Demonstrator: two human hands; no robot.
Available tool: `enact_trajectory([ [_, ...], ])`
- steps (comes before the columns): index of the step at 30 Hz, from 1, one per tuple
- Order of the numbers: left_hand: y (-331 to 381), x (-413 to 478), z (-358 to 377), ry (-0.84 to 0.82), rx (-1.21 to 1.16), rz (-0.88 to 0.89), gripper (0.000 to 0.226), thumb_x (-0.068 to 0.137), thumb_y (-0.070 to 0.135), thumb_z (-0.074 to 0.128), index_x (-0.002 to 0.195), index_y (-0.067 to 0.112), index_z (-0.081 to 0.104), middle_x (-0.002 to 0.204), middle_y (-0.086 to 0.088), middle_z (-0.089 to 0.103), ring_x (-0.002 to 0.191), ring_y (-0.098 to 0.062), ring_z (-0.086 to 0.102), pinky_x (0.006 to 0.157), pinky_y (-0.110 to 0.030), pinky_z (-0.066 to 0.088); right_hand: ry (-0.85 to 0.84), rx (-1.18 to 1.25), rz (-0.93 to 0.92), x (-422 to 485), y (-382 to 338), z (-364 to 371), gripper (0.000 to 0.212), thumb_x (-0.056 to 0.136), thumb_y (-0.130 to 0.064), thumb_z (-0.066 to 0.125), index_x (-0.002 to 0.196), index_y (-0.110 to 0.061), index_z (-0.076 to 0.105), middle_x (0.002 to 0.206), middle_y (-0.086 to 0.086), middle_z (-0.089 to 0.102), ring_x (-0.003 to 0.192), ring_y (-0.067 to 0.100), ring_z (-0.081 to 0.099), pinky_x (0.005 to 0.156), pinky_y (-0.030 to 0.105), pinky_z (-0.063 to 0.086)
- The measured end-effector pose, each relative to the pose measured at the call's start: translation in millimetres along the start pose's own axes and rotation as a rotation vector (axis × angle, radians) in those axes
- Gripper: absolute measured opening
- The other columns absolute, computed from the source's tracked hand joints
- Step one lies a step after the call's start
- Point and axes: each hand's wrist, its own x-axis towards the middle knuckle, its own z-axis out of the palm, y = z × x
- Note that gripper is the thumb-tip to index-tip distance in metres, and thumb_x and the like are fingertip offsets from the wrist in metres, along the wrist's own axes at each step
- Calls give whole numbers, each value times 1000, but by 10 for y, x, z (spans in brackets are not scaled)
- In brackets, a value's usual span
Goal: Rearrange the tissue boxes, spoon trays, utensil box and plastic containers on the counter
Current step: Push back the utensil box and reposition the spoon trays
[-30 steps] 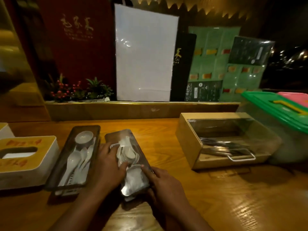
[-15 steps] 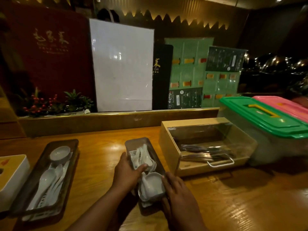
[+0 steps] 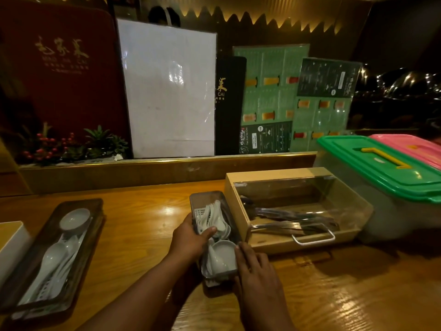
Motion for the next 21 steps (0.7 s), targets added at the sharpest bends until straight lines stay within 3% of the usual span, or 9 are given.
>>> enact_trajectory([
  [2, 9, 34, 19, 0, 2, 7, 53, 79, 30, 83, 126, 28, 58, 102, 13, 64, 94, -14, 64, 83, -32, 53, -3, 9, -39, 24, 9, 3, 90, 68, -40, 80, 146, -23, 39, 152, -3, 40, 111, 21, 51, 81, 37, 53],
  [6, -9, 99, 24, -14, 1, -4, 53, 80, 28, 83, 126, 28, 58, 104, 13, 65, 95, -13, 64, 83, -32, 53, 37, 8, -24, 63, 42, 4, 89, 55, -45, 87, 135, -20, 55, 140, -1, 55, 96, 19, 57, 66, 34, 55],
  [8, -5, 123, 23, -22, 2, -15, 54, 80, 28, 83, 127, 29, 58, 106, 13, 67, 97, -13, 65, 86, -37, 55, 12, 36, -59, 89, 30, -18, 85, 77, -44, 74, 149, -22, 35, 156, 0, 35, 116, 23, 50, 83, 41, 51],
  [10, -3, 145, 22, -23, 3, -16, 54, 79, 29, 83, 127, 30, 58, 109, 11, 69, 98, -14, 66, 88, -39, 56, -28, 58, -80, 115, 28, -26, 77, 96, -40, 50, 155, -24, 3, 165, -3, 2, 136, 24, 28, 103, 42, 36],
  [12, -11, 159, 22, -21, 10, -8, 54, 79, 30, 83, 128, 29, 58, 112, 9, 71, 100, -15, 67, 89, -39, 56, -26, 63, -69, 121, 29, -50, 75, 99, -38, 43, 154, -25, -7, 164, -3, -8, 141, 23, 19, 108, 40, 30],
  [15, -7, 152, 16, -26, 13, -3, 54, 80, 31, 82, 129, 28, 58, 114, 7, 70, 103, -17, 67, 90, -41, 56, -36, 68, -48, 118, 8, -81, 74, 99, -41, 41, 154, -25, -6, 164, -4, -6, 141, 21, 18, 108, 39, 30],
  [18, -10, 114, -26, -31, 9, -12, 64, 84, 37, 77, 140, 23, 49, 128, 1, 66, 110, -19, 64, 83, -31, 54, -13, 62, -23, 76, -19, -130, 73, 97, -50, 40, 154, -28, 0, 164, -7, -1, 140, 18, 19, 109, 37, 29],
  [21, -76, 74, -165, -1, 43, -53, 82, 87, 50, 70, 153, 18, 34, 147, -8, 53, 125, -26, 57, 87, -32, 49, 1, 34, 11, 18, -128, -241, 76, 88, -67, 39, 152, -30, 21, 160, -2, 25, 140, 22, 26, 112, 45, 26],
])
